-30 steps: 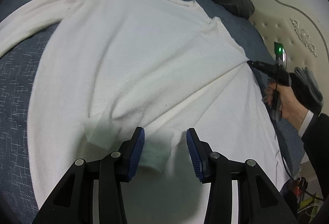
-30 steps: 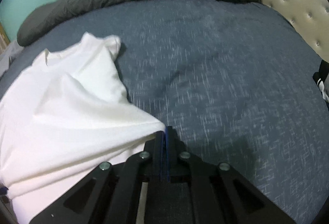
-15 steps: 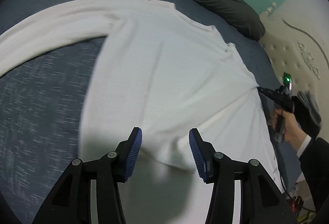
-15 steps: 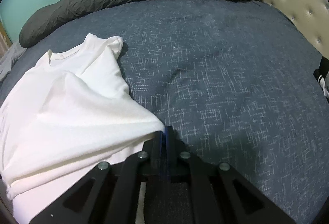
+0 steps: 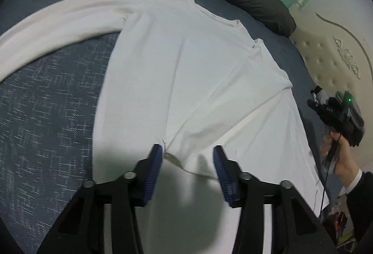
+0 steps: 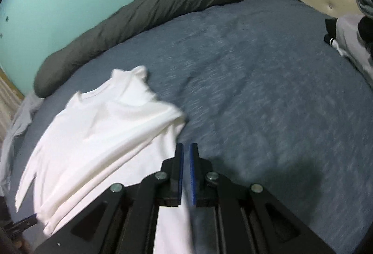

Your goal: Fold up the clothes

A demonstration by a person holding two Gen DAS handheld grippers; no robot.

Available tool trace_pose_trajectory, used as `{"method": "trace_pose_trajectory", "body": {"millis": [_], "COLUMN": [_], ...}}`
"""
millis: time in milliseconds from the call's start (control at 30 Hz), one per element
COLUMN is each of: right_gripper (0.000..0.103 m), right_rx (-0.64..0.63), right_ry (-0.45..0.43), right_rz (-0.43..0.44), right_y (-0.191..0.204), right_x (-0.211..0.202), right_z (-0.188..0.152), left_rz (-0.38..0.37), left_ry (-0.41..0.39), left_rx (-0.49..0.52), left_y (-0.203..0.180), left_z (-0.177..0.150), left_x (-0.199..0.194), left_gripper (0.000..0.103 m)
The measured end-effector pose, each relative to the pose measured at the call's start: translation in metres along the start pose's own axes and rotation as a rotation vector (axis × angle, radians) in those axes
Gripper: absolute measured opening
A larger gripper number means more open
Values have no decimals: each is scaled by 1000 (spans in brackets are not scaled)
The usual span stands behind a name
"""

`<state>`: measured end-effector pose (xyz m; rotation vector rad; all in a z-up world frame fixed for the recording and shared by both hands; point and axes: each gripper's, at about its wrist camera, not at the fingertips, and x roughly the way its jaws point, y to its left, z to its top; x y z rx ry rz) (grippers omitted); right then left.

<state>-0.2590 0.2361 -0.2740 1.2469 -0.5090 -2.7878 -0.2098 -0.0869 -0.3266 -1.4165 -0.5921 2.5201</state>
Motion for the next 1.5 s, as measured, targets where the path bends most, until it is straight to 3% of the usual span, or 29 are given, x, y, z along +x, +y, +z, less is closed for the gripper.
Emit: {"method": "trace_pose_trajectory", "body": {"millis": [100,200,233,267,300,333,600,867,1100,1167,1300,1500], "right_gripper": [5,6,8,19,31,33,33,33,33,29,1,0], "right_rx": [-10,-20,-24,-27,-31,-34,-18,-79,-130,-151,-201,-206], "right_ry": [22,43,50,58,65,72,69,103,157,169,162,85], "right_rz": [18,36,42,48,54,61,70,-41,-105,-107,-120,-123], "right_y": [14,27,32,36,41,46,86,106,109,111,117,119], "right_x": [8,17,20,22,25,28,81,141,179,187,197,191], "right_z": [8,17,20,23,25,28,91,138,150,151,152,166], "left_rz": [-22,-35,-38,-42,-48,-53,-79,-103,-107,-104,-90,-74], "left_ry": [12,17,17,15,14,12,-13,-21,-30,-26,-25,-36], "left_rx": [-14,-24,-22,-19,-16,-12,-25,-49,-45,-42,-41,-41], "left_y": [3,5,4,3,2,1,5,16,17,17,18,21], "left_z": [0,-1,-1,-1,-1,-2,-2,0,8,9,7,7], "left_x": [5,6,6,6,4,3,-9,-13,-14,-12,-14,-18], "left_gripper": [18,8,8,6,6,5,4,4,4,4,3,3]}}
